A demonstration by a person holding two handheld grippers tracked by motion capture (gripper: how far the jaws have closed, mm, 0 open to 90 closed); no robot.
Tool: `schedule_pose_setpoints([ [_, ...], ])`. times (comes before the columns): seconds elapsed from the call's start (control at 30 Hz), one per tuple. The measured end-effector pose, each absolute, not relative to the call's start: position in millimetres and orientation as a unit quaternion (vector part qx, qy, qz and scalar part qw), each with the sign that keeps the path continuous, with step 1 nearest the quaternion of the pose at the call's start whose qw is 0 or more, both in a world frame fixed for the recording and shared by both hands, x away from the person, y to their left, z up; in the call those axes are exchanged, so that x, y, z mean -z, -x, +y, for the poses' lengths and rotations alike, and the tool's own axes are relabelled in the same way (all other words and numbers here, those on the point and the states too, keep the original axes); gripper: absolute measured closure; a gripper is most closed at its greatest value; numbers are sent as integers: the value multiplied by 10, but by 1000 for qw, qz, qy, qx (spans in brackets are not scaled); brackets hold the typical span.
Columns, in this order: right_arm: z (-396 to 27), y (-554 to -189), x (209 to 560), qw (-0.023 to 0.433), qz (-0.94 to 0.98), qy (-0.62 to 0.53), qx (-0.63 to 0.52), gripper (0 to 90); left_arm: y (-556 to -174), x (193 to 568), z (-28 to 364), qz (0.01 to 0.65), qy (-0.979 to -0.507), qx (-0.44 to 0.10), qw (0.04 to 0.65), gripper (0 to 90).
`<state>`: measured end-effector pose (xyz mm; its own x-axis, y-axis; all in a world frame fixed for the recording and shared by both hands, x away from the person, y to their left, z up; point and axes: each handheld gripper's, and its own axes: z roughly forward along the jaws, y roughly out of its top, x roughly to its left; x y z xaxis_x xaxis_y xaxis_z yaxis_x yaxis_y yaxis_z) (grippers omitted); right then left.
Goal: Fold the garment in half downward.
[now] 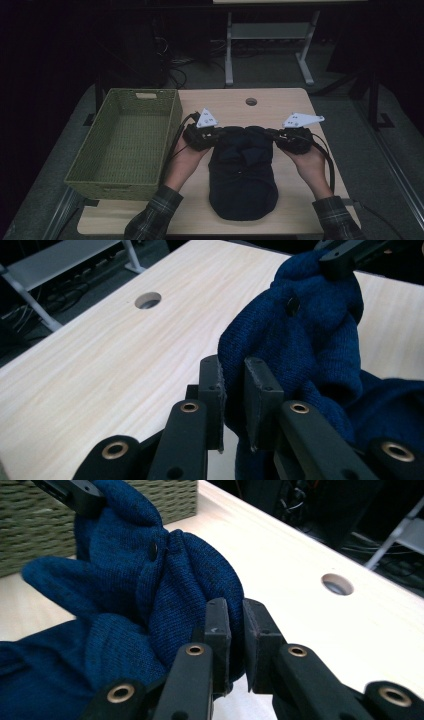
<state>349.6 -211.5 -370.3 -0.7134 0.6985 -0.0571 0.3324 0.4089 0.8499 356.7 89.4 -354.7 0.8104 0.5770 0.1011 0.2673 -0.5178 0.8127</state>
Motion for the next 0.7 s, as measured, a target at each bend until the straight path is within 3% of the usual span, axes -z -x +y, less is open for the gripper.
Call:
schedule_pose_setpoints([
  [0.7,-2157,-3081,3927,146,835,-297,-440,800,-3192,3766,968,244,-872,-112,408,775],
])
